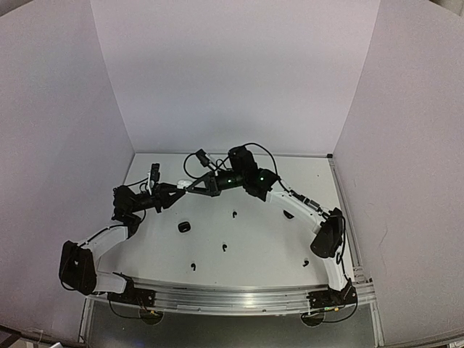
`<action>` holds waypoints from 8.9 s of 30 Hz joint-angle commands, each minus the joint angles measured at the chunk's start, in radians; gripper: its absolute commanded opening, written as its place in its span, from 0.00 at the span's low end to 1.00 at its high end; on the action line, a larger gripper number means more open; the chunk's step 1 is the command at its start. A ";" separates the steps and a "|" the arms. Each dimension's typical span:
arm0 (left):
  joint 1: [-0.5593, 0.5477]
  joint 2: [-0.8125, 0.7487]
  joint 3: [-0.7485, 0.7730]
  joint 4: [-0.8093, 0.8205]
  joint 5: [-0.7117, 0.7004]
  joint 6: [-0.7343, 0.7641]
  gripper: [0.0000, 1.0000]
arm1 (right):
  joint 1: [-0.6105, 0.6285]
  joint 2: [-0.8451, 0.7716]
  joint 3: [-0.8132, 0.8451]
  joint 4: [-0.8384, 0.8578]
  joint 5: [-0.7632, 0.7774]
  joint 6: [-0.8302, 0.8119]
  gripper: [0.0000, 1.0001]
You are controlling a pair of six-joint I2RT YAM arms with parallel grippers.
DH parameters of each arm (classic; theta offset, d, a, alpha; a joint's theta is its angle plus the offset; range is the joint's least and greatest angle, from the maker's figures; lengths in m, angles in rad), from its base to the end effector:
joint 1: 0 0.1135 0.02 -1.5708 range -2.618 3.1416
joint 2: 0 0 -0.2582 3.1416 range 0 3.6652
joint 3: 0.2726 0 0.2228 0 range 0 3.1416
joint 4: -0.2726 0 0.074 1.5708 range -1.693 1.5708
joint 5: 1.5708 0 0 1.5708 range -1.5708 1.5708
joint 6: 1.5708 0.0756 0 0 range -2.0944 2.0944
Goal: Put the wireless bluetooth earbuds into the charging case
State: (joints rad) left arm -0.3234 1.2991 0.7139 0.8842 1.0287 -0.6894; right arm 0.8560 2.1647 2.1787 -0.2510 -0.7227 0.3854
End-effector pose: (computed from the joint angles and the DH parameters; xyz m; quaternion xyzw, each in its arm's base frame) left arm 0.2361 -0.1474 0.3270 0.2951 0.5805 -0.5952 0.4708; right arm 0.2934 0.4144 0.3598 -0.3840 0.6638 0.5625 0.3091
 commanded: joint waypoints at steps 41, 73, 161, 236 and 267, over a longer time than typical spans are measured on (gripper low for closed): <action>0.083 0.035 0.080 -0.591 -0.149 0.533 0.99 | -0.506 0.375 0.042 -0.671 -0.051 -0.314 0.00; 0.083 0.047 0.083 -0.593 -0.155 0.553 1.00 | -0.536 0.422 0.089 -0.671 0.138 -0.271 0.56; -0.034 -0.003 0.220 -0.734 -0.118 0.529 0.89 | 0.007 -0.324 -0.403 0.074 0.984 -0.923 0.00; -0.063 0.024 0.267 -0.688 0.016 0.737 0.00 | 0.104 -0.266 -0.310 -0.076 0.709 -0.643 0.81; -0.084 0.051 0.335 -0.910 0.191 0.916 0.00 | 0.061 -0.131 -0.135 -0.268 0.248 -0.530 0.17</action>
State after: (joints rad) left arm -0.4000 1.3486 1.0130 -0.0362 1.1819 0.2521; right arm 0.9188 2.0189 2.0032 -0.5121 -0.4531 -0.1476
